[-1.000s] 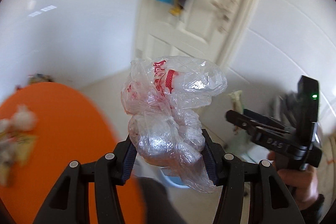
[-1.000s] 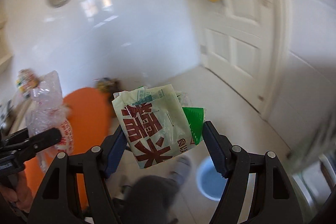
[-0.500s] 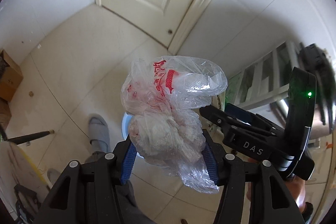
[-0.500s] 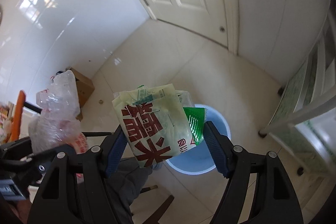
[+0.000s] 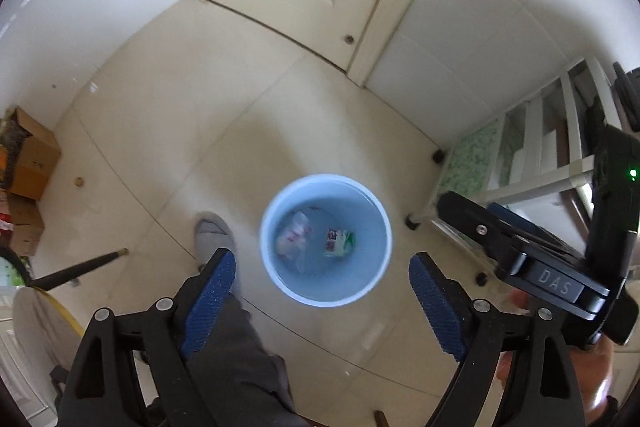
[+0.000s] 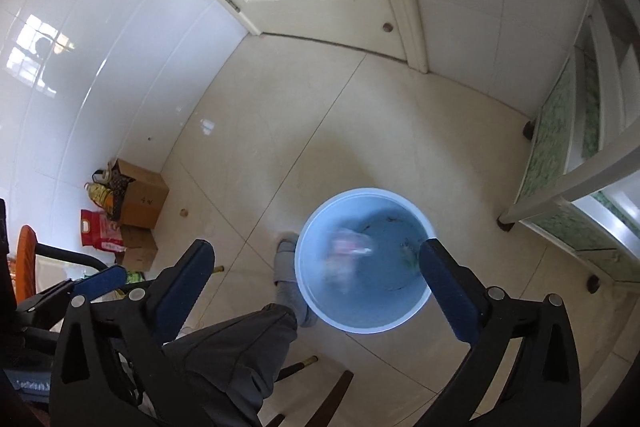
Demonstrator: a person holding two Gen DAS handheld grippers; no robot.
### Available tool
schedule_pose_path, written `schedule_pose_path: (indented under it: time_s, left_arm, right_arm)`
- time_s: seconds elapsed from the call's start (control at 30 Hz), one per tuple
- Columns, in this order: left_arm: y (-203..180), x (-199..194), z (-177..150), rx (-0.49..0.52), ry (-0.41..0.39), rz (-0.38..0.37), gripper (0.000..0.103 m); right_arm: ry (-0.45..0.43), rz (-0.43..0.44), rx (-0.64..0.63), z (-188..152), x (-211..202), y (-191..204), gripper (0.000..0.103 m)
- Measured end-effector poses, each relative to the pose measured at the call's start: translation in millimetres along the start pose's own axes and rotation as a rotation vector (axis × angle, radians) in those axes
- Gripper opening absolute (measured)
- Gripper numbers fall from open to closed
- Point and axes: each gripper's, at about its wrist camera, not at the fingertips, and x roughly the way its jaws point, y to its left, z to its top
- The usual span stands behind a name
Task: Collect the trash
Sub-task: 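Open both tools to drop the bags into the blue bucket, then return both tools to the trash pile on the table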
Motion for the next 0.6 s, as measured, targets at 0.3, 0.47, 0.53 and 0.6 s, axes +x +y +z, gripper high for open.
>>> schedule_pose_path:
  time_s: [0.3,0.47,0.53,0.6]
  left_arm:
    - [-10,-110,-59,-0.004,-0.197,0.068,0.089]
    - [1,-184,-114,-0.052,-0.309,0.079,0.093]
    - [11,-211,-138,-0.073,-0.354,0.101,0.094]
    - [24,-242,-166,-0.098,-0.402,0.129,0.094]
  right_arm:
    - [-0.078,0.017,-0.024,-14,-53,26,0.103]
    - [-0.133,0.041,-0.073,-26,-92,62,0.103]
    - [-0.162,0.056,-0.120,-31,-110,84,0.103]
    - [-0.192,0.070,-0.160,-36,-129,107,0.103]
